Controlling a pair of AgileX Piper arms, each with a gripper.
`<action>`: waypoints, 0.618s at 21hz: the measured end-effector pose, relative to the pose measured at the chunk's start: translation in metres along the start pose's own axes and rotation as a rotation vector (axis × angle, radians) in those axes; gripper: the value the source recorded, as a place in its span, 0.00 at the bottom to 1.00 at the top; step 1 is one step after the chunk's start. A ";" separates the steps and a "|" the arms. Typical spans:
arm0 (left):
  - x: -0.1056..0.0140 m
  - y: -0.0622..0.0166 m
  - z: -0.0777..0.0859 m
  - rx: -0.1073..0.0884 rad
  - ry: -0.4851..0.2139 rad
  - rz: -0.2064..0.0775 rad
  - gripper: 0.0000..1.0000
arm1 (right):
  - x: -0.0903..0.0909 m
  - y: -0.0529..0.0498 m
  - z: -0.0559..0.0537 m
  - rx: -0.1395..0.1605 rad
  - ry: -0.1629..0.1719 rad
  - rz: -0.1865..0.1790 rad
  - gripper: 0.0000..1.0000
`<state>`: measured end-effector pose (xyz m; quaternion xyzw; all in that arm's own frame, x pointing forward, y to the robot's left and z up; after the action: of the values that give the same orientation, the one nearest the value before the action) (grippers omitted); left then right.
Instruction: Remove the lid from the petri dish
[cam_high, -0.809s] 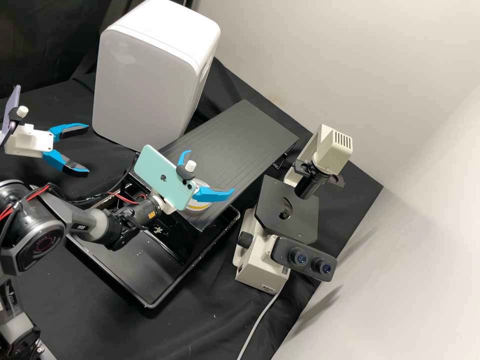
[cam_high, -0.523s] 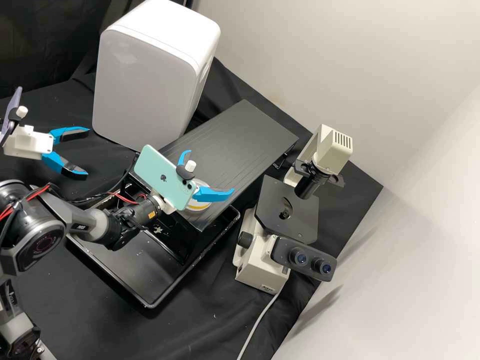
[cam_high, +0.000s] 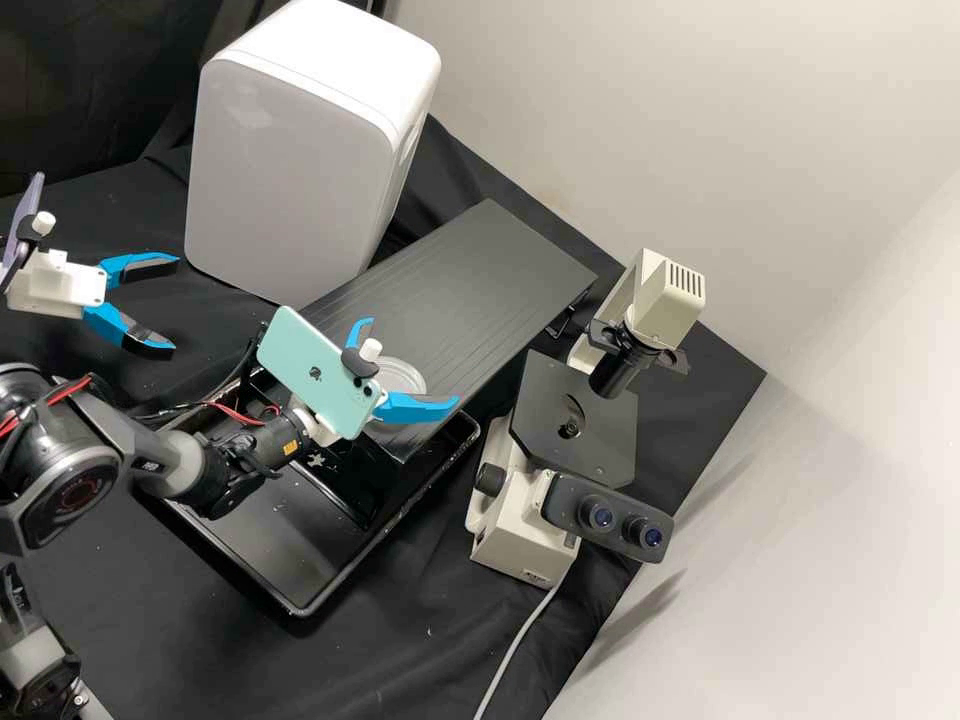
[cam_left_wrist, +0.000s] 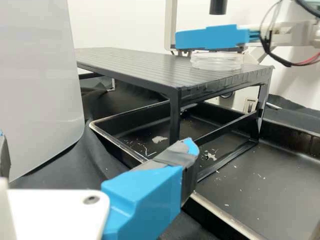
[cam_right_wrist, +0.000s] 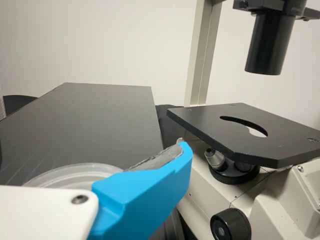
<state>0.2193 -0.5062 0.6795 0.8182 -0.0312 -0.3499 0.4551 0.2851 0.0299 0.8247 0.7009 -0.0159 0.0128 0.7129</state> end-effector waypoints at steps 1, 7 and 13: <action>0.000 0.0000 0.000 0.000 0.000 0.000 1.00 | -0.004 -0.001 0.000 0.001 0.006 0.005 1.00; 0.000 0.0000 0.000 0.000 0.000 0.000 1.00 | -0.017 -0.011 0.004 0.000 0.012 -0.012 1.00; 0.000 0.0000 0.000 0.000 0.000 0.000 1.00 | -0.018 -0.017 0.011 0.006 -0.023 -0.027 1.00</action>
<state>0.2193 -0.5062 0.6795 0.8182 -0.0312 -0.3499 0.4551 0.2674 0.0188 0.8074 0.7031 -0.0145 -0.0047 0.7109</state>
